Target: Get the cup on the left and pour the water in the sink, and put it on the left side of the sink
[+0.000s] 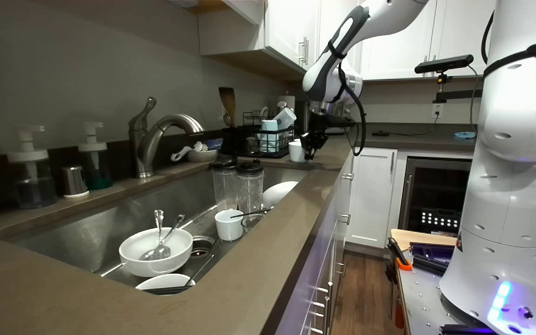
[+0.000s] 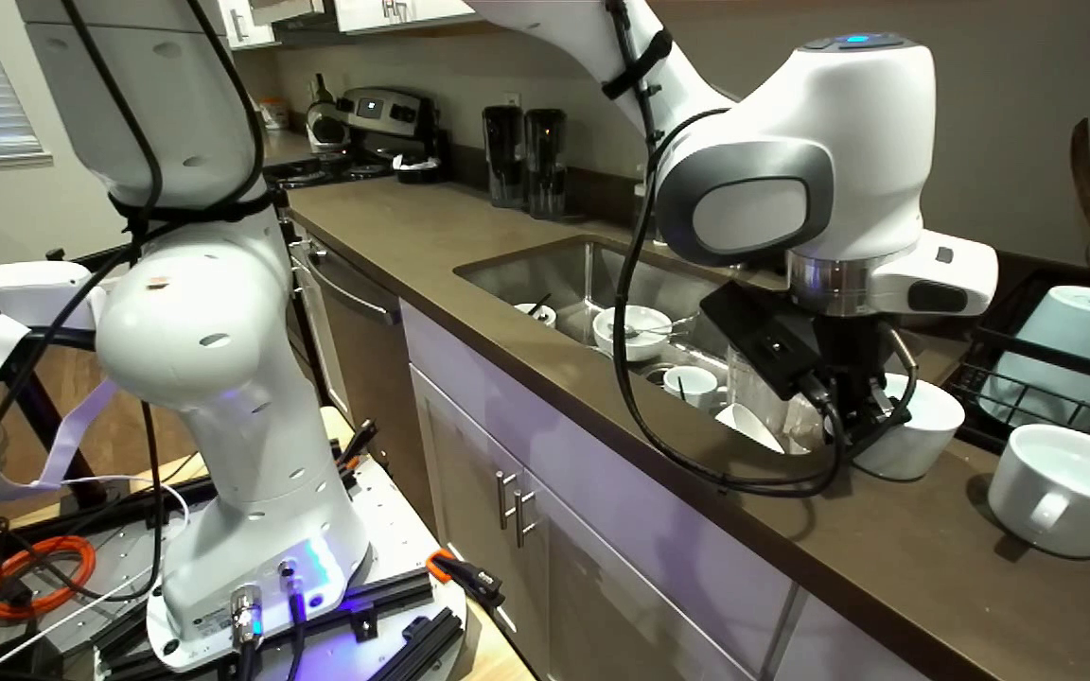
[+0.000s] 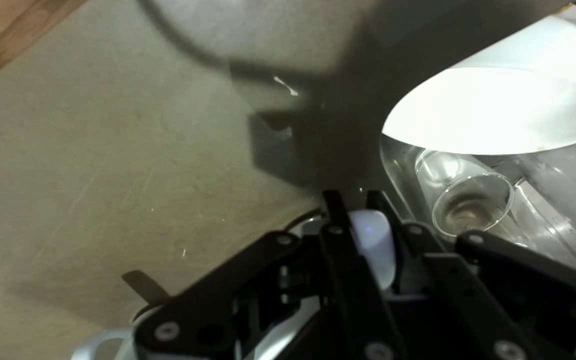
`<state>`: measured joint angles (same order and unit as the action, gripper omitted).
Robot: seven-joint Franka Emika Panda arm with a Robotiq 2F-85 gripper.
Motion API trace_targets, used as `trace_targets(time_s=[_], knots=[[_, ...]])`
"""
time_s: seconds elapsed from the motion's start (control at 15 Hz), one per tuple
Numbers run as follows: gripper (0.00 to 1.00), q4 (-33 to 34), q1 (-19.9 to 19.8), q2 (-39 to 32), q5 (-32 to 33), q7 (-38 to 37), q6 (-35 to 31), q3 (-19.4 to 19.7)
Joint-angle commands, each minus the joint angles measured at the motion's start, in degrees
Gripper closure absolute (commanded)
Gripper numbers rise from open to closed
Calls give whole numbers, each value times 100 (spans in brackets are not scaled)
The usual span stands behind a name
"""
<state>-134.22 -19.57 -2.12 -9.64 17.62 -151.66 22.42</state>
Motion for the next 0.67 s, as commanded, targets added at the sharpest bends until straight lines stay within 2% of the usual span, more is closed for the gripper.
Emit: trace_targets(time_s=[0.0,0.6], knots=[[92,47,-106,-77,66,90,-121,-57],[92,-162,-175,266,669,-35,139,25]])
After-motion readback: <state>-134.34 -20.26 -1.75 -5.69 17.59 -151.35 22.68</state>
